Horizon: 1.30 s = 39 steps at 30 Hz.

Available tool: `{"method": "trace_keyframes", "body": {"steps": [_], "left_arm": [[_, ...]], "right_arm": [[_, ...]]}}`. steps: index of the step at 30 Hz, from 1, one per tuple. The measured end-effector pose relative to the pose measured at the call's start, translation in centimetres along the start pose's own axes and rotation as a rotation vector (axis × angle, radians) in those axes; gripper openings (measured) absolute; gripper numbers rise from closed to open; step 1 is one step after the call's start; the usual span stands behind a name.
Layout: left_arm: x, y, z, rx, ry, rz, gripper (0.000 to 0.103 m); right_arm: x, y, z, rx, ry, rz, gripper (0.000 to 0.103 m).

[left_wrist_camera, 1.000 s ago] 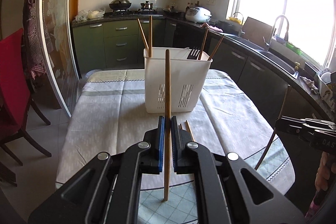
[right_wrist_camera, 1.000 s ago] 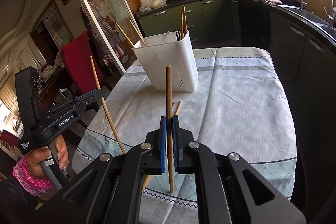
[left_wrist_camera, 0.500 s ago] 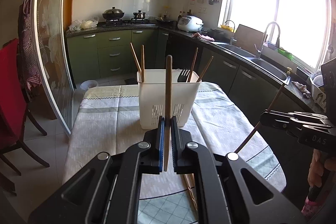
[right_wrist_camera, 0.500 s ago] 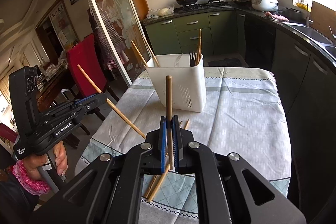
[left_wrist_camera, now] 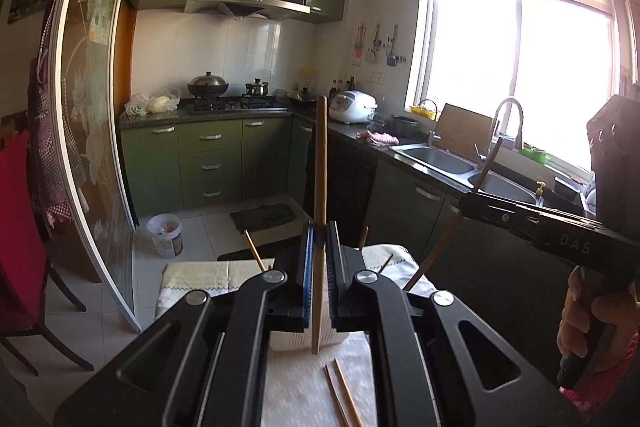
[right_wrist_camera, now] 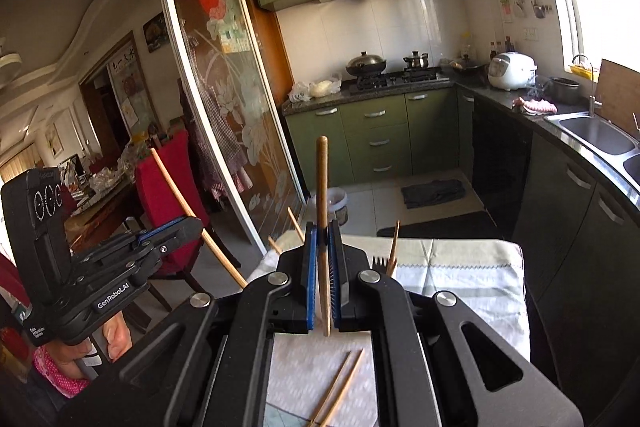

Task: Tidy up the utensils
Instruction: 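Carry both chopsticks upright over the white holder and drop them in, then lower both tools and grasp the last wooden chopsticks from the table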

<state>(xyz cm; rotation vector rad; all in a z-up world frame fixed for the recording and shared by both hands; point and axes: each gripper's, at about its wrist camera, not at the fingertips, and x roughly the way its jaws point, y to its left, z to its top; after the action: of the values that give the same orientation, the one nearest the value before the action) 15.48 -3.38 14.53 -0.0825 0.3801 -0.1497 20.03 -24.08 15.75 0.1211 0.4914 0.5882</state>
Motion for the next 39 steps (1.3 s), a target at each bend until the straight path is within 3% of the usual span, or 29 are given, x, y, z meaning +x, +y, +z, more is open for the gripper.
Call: {"method": "trace_keyframes", "body": {"steps": [4,8,15,23,27,31,35,37,39], "left_arm": [[2.3,0.3,2.3,-0.017,-0.042,0.019,0.006],[5.9,0.7,2.9,-0.025,-0.043,0.044,0.006],[11.9,1.9,-0.1,-0.018,0.086,0.088,0.006],[13.6,2.0,-3.4,0.021,0.191,0.096,0.006],[12.6,1.6,-4.1,0.034,0.198,0.087,0.006],[10.3,1.1,-3.8,0.026,0.191,0.067,0.008],[7.7,0.2,-3.2,0.018,0.163,0.051,0.026],[7.2,-0.4,-4.0,0.008,0.211,0.02,0.03],[7.7,-1.2,-5.9,-0.001,0.314,-0.009,0.033]], "right_arm": [[2.6,-1.0,2.3,0.009,-0.041,-0.045,0.006],[6.5,-2.5,2.6,0.026,-0.011,-0.077,0.006],[12.5,-4.4,-0.9,0.025,0.132,-0.088,0.007],[15.3,-4.1,-4.8,-0.008,0.223,-0.107,0.007],[14.3,-3.6,-4.9,-0.026,0.202,-0.118,0.013],[10.4,-2.9,-4.1,-0.024,0.124,-0.103,0.017],[5.1,-2.2,-4.1,-0.037,0.049,-0.092,0.026],[2.4,-2.0,-5.0,-0.047,0.031,-0.091,0.026],[0.2,-2.3,-6.6,-0.053,0.034,-0.095,0.03]]}}
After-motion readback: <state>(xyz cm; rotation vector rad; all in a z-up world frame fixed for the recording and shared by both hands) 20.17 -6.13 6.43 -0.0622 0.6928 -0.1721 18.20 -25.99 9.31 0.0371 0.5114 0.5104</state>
